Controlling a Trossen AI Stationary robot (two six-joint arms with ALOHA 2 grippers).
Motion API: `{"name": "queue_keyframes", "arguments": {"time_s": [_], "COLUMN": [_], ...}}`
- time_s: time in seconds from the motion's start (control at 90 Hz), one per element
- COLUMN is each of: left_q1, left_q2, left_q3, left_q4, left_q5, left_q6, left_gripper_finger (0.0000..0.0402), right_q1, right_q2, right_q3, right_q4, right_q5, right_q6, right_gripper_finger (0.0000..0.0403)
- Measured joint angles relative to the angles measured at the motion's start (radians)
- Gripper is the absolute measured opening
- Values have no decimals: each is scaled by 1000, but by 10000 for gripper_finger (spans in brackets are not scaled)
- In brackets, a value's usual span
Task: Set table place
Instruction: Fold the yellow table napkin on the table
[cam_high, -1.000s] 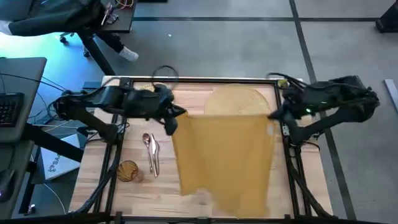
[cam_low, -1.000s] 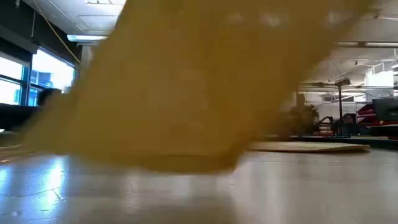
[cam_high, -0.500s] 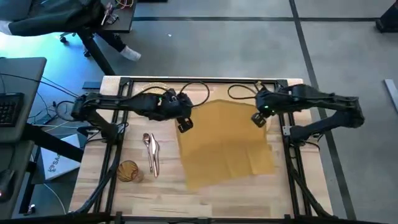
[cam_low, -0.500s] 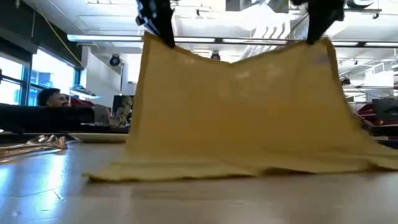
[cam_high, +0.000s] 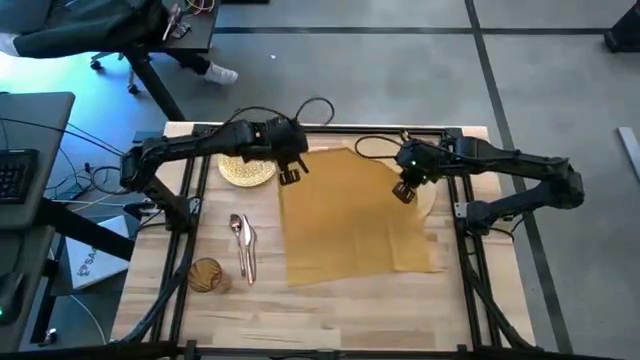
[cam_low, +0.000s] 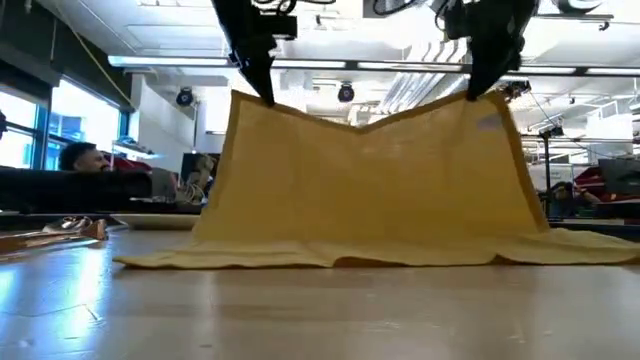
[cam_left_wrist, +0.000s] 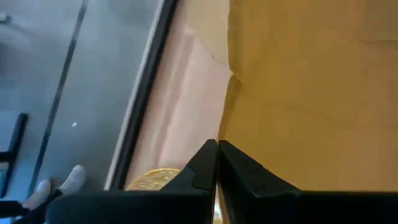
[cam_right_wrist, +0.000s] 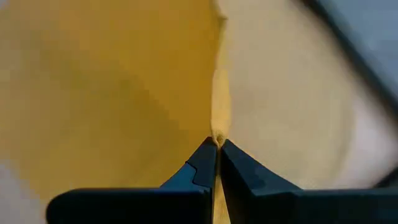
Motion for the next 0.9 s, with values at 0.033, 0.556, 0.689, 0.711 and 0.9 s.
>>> {"name": "queue_keyframes", "arguments": {"time_s": [0.033, 0.556, 0.689, 0.711, 0.9], "left_q1": [23, 77, -12, -32, -223], "left_q2": [0, 15, 13, 13, 12], "left_q3": [0, -25, -84, -94, -158], "left_q4": [9, 18, 5, 0, -6], "left_q5": [6, 123, 149, 152, 182], "left_q6": [17, 43, -48, -64, -204], "left_gripper_finger": [0, 0, 0, 0, 0], "right_q1": [-25, -118, -47, -31, 111], "right_q2": [14, 116, 115, 115, 115], "right_q3": [0, -51, -96, -103, -155], "right_q4": [15, 1, -19, -19, -13], "right_q5": [7, -84, -138, -142, -209], "right_q6": [-19, -178, -197, -191, -100], "right_gripper_finger": [0, 0, 0, 0, 0]}}
